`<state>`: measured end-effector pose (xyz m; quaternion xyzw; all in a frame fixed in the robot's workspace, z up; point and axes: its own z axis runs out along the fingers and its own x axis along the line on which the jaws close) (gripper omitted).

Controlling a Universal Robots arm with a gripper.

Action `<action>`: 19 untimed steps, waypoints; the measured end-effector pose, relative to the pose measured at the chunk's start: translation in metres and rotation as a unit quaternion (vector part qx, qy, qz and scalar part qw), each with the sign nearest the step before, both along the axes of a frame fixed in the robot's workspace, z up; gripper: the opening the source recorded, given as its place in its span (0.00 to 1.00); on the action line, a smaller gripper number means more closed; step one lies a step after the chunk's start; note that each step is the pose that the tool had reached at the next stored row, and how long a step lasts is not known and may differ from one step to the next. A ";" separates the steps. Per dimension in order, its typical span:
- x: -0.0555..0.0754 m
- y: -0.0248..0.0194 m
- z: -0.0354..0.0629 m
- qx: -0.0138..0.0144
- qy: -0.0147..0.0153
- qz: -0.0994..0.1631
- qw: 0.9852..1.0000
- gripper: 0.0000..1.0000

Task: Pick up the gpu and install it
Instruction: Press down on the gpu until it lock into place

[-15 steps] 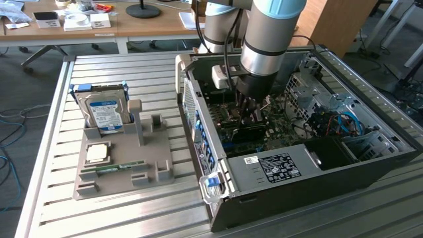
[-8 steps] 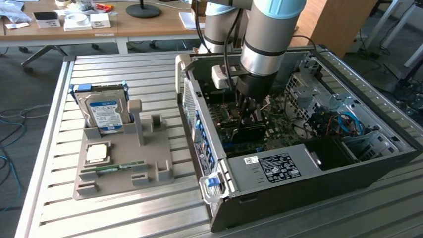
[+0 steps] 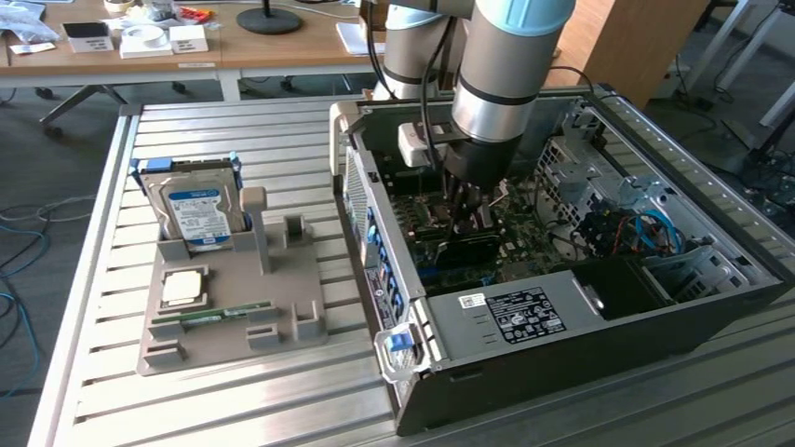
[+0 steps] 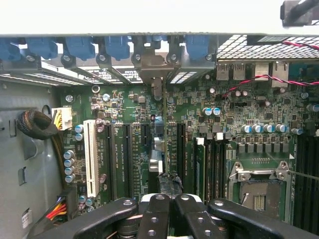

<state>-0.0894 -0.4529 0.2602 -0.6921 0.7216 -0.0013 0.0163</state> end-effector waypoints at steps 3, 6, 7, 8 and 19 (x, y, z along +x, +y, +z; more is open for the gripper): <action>0.000 0.0000 0.0002 0.000 0.000 0.000 1.000 0.11; 0.000 0.0002 0.0033 0.001 0.000 0.000 1.000 0.11; 0.000 0.0000 0.0058 0.000 0.000 0.000 1.000 0.11; 0.000 0.0001 0.0076 0.000 0.000 0.000 1.000 0.11; 0.000 0.0001 0.0244 0.000 0.000 0.000 1.000 0.11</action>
